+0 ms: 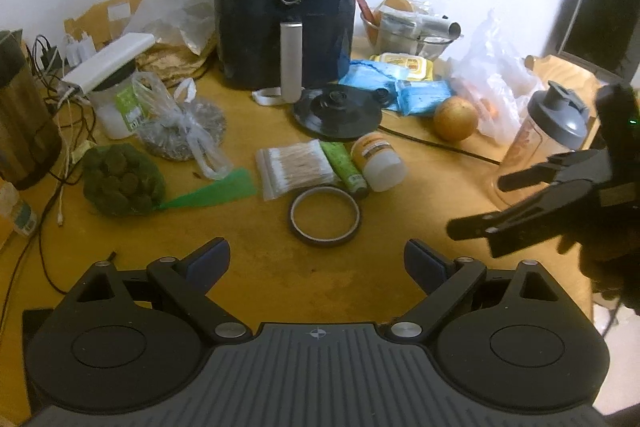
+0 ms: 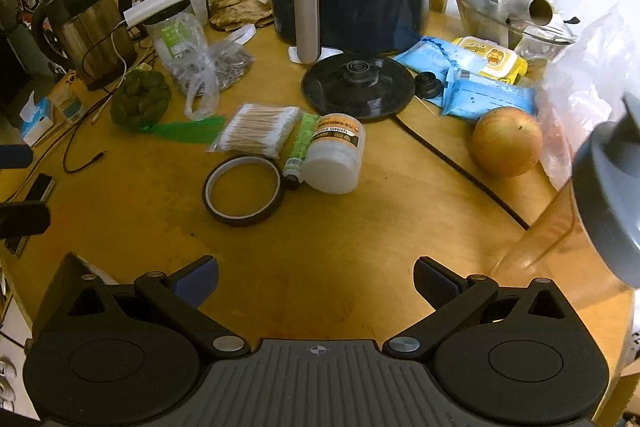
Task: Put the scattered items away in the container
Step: 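Move the right gripper down to the white jar with orange label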
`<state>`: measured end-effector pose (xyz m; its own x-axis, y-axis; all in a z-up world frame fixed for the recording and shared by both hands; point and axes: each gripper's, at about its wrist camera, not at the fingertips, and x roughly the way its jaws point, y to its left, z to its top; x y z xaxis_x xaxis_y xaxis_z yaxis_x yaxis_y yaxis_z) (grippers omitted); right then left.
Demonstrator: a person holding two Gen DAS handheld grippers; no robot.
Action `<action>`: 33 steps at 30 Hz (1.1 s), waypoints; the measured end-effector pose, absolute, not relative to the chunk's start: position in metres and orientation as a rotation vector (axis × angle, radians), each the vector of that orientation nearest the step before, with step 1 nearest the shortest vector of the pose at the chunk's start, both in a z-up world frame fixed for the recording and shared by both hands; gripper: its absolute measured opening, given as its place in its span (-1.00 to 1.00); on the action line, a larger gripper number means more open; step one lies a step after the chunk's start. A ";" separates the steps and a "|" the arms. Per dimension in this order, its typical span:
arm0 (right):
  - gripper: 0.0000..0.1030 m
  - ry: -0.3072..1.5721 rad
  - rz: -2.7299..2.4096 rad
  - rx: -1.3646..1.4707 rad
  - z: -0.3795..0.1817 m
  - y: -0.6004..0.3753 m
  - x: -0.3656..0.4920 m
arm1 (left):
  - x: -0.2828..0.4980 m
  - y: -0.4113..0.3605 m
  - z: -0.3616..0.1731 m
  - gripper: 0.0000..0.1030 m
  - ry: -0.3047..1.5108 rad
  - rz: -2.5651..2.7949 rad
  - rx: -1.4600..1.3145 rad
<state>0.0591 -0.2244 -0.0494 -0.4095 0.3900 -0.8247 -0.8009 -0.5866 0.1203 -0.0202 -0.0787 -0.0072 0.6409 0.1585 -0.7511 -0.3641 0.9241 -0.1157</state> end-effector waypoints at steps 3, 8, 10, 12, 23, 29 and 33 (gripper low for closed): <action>1.00 0.663 2.040 -1.031 -0.055 -0.217 0.053 | -0.021 -0.078 -0.008 0.85 0.827 0.315 -0.282; 1.00 0.696 2.028 -1.055 -0.065 -0.204 0.045 | -0.020 -0.075 -0.010 0.86 0.839 0.355 -0.290; 1.00 0.714 2.036 -1.041 -0.068 -0.200 0.044 | -0.019 -0.072 -0.011 0.86 0.848 0.364 -0.312; 1.00 0.726 2.048 -1.032 -0.070 -0.196 0.041 | -0.021 -0.068 -0.013 0.85 0.848 0.372 -0.346; 1.00 0.657 2.061 -0.984 -0.078 -0.179 0.017 | -0.026 -0.058 -0.014 0.85 0.821 0.400 -0.431; 0.98 0.635 2.012 -0.914 -0.083 -0.164 0.014 | -0.026 -0.056 -0.016 0.84 0.814 0.409 -0.452; 0.81 0.629 1.991 -0.900 -0.091 -0.156 0.010 | -0.026 -0.052 -0.016 0.84 0.805 0.424 -0.464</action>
